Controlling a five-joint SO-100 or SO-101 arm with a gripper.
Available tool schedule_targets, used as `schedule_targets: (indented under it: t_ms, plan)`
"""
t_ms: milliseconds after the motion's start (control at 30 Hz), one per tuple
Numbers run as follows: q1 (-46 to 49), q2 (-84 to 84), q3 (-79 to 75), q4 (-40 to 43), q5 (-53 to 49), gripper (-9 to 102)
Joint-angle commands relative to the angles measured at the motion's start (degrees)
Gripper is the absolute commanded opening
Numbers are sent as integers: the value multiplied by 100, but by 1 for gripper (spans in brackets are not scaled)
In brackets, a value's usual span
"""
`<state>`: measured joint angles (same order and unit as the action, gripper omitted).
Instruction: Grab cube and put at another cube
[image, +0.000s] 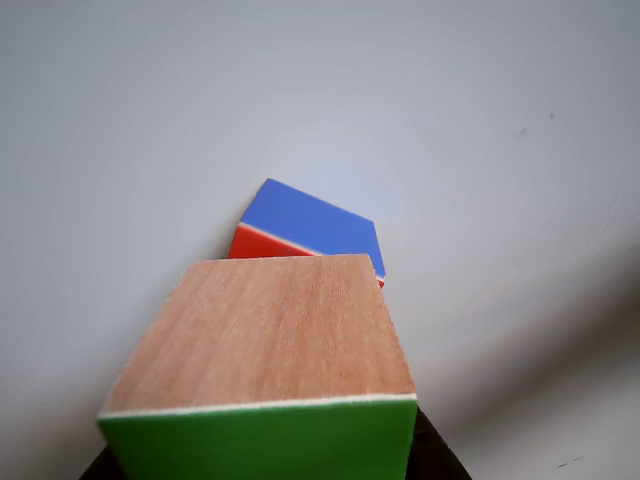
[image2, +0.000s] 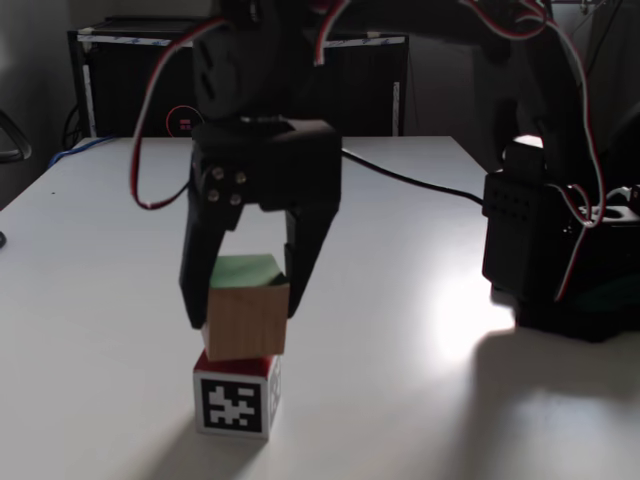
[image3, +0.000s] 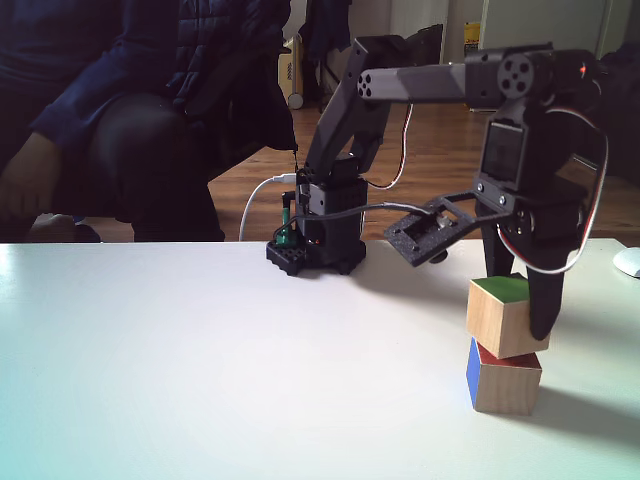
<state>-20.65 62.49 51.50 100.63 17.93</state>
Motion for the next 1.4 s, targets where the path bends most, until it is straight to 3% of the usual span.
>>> schedule_targets:
  t_ms: [0,333,567,833,1000,1200,1367]
  plan:
    - [-62,53,-308,44,18,21]
    - [-70,-325,-659,202,70,27]
    - [-114,-492,-800,281,105,40]
    - [-185,-255,-686,290,149,43]
    - [-413,1063,193,290,193,43]
    - [-765,3841,1802,290,185,43]
    - [-44,6003,2865,272,-158,42]
